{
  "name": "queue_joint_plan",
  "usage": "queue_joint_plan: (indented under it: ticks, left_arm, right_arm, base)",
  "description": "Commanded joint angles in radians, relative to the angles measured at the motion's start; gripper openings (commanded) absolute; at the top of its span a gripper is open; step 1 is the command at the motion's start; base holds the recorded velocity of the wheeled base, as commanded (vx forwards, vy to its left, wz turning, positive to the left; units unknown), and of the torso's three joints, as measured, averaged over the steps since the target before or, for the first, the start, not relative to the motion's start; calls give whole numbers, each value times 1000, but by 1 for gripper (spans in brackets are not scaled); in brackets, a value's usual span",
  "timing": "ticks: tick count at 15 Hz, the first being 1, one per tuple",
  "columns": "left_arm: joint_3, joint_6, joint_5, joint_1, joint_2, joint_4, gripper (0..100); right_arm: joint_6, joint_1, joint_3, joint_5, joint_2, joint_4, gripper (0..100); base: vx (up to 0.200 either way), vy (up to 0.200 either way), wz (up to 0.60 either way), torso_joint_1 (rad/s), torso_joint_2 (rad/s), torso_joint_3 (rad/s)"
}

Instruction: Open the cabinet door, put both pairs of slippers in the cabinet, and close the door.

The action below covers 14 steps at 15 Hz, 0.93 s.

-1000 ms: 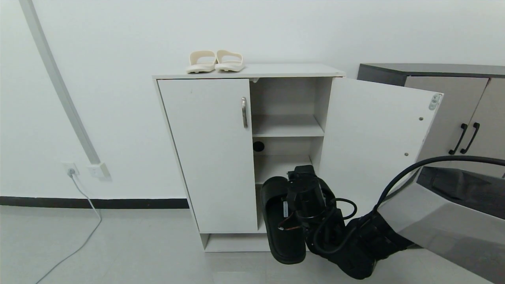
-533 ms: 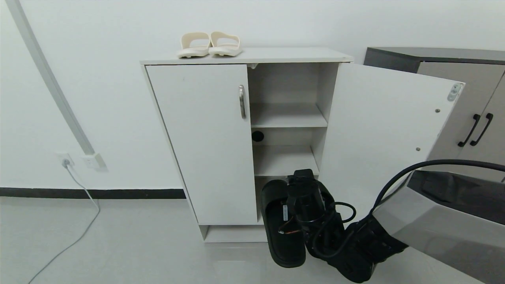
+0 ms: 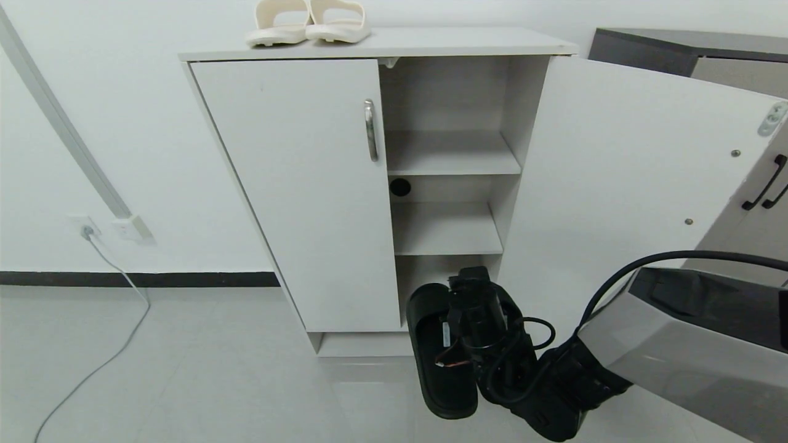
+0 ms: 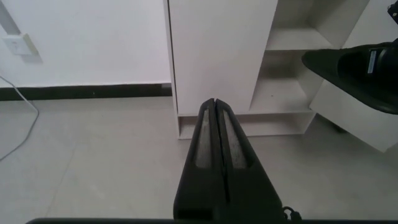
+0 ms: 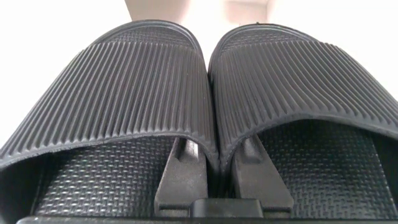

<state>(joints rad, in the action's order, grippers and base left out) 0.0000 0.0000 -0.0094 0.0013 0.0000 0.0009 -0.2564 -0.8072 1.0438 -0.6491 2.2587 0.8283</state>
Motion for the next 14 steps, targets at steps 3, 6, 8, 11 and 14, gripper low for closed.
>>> queue_joint_plan:
  ticks: [3,6,8,11,14]
  left_arm:
    - [0,0,0,0,2,-1,0]
    - [0,-2,2,0,2,-1,0]
    - [0,-3,2,0,2,-1,0]
    - [0,-3,3,0,2,-1,0]
    - [0,-3,3,0,2,-1,0]
  right_arm:
    - [0,0,1,0,13,0,0]
    - [0,0,2,0,19,2,0]
    - [0,2,10,0,39,9,0]
    - [5,2,18,-10,64,55,0]
    - [40,2,12,-15,61,170,0]
  base:
    - [0,0,0,7,2,-199]
    - [0,0,0,5,5,-191]
    - [0,0,0,5,2,-200]
    - [0,0,0,-1,2,-194]
    - [0,0,0,2,2,-155]
